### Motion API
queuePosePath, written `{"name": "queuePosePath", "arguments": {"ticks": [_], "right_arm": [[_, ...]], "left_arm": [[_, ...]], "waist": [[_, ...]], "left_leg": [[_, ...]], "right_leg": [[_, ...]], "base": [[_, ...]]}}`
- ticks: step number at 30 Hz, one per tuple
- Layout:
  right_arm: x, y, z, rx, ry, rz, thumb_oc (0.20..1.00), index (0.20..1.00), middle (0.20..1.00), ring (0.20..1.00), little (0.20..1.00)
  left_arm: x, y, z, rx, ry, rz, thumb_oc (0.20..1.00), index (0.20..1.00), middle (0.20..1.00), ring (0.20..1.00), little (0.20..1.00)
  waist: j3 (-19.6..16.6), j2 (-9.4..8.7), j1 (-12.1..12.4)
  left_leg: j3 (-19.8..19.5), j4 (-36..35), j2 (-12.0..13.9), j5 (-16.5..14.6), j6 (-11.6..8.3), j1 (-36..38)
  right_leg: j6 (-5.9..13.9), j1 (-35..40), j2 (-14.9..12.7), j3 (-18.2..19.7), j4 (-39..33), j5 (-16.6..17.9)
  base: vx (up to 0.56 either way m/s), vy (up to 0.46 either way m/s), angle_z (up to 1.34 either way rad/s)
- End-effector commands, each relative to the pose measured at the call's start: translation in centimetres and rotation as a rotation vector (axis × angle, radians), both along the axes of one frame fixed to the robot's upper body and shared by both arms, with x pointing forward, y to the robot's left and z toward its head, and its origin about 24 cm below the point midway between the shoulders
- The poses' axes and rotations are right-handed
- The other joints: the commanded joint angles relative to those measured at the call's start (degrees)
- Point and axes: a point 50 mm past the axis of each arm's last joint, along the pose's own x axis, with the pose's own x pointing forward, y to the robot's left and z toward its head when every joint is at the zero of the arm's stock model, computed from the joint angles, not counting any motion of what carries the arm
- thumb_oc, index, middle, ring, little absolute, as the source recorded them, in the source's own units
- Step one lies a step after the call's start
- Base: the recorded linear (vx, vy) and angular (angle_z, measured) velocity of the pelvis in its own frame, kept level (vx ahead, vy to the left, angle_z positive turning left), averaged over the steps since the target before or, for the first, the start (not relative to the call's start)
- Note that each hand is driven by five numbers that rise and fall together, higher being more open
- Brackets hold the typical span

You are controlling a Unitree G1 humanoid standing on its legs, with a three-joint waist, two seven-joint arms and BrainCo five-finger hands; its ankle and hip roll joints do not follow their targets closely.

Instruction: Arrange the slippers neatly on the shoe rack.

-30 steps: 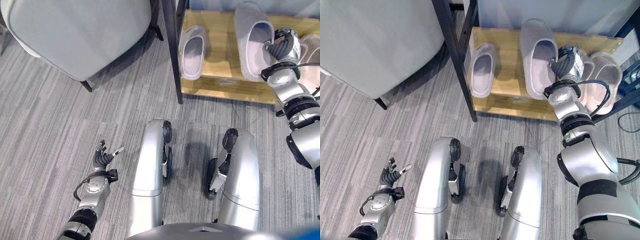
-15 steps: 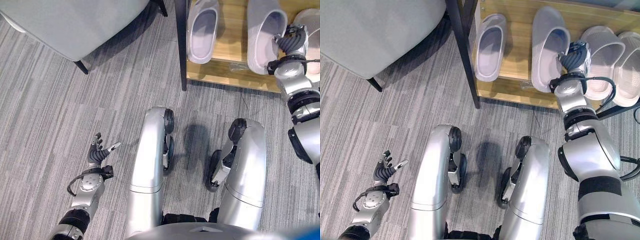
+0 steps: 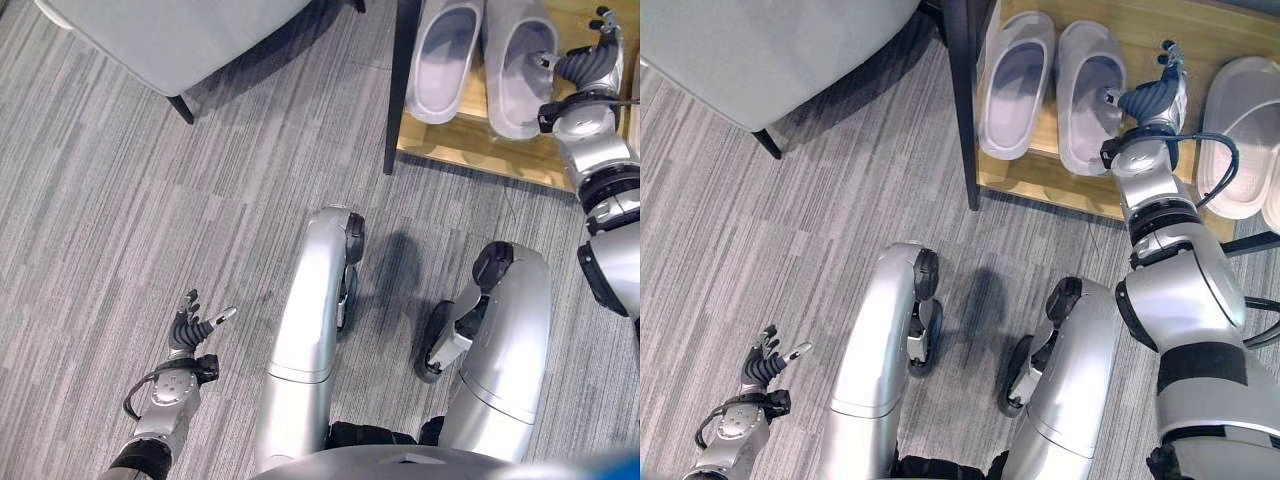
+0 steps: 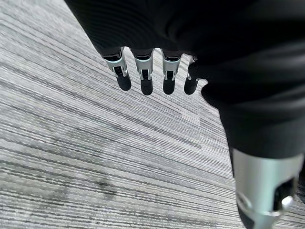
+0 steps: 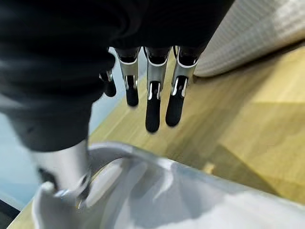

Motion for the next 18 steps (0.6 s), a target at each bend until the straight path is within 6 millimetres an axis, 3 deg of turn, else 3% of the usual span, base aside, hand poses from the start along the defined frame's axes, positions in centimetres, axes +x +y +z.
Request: {"name": "queuePosePath", "arguments": {"ticks": [1,7,9,13,15,18], "right_arm": [[-0.7,-0.5,3.8,0.020,-0.129,-0.008,1.000,1.000,1.000,1.000,1.000],[-0.4,0.4,2.8,0.143,-0.183,0.045,1.000,1.000,1.000,1.000,1.000],[0.2,2.5,1.9,0.158,-0.182,0.113,1.000,1.000,1.000,1.000,1.000],[0.6,6.2,-1.4,0.224,-0.198,0.195,1.000,1.000,1.000,1.000,1.000],[0.4,8.2,-3.1,0.218,-0.200,0.232,1.000,1.000,1.000,1.000,1.000],[-0.1,9.1,-3.7,0.263,-0.242,0.232,1.000,1.000,1.000,1.000,1.000]], "left_arm": [[-1.9,0.3,-0.8,-0.146,0.007,0.058,1.000,1.000,1.000,1.000,1.000],[-4.5,0.3,-3.0,-0.225,0.076,0.190,1.000,1.000,1.000,1.000,1.000],[-5.3,0.0,-3.9,-0.284,0.100,0.250,1.000,1.000,1.000,1.000,1.000],[-3.6,-1.8,-3.6,-0.268,0.090,0.166,1.000,1.000,1.000,1.000,1.000],[-3.8,-2.3,-4.4,-0.302,0.119,0.196,1.000,1.000,1.000,1.000,1.000],[-4.3,-2.5,-5.2,-0.301,0.168,0.198,1.000,1.000,1.000,1.000,1.000]], "waist": [[-1.5,1.07,2.2],[-1.5,1.09,1.8],[-1.5,0.84,1.1],[-1.5,0.35,-0.2],[-1.6,0.16,-1.2],[-1.6,0.29,-1.7]], "left_leg": [[-5.4,-0.1,0.9,-4.9,-0.85,2.5],[-5.2,0.1,1.2,-5.0,-0.98,2.5],[-5.5,-0.1,1.3,-4.9,-1.09,2.5],[-5.7,-1.4,1.3,-4.0,-1.17,2.5],[-6.1,-1.6,1.3,-3.6,-1.22,2.5],[-6.3,-1.5,1.2,-3.3,-1.31,2.5]], "right_leg": [[-2.64,-0.5,1.0,8.3,-2.0,10.6],[-2.89,-0.4,1.2,8.5,-1.0,10.4],[-2.91,-0.3,1.3,8.1,-1.3,10.5],[-3.19,-0.1,1.5,7.1,-2.4,10.9],[-3.10,0.3,1.9,6.6,-3.0,11.1],[-3.04,0.5,2.1,6.3,-3.0,11.2]], "base": [[0.00,0.000,0.00],[-0.01,0.015,0.02],[0.00,0.000,0.00],[-0.03,0.018,-0.02],[-0.02,-0.010,-0.03],[-0.02,-0.012,-0.11]]}}
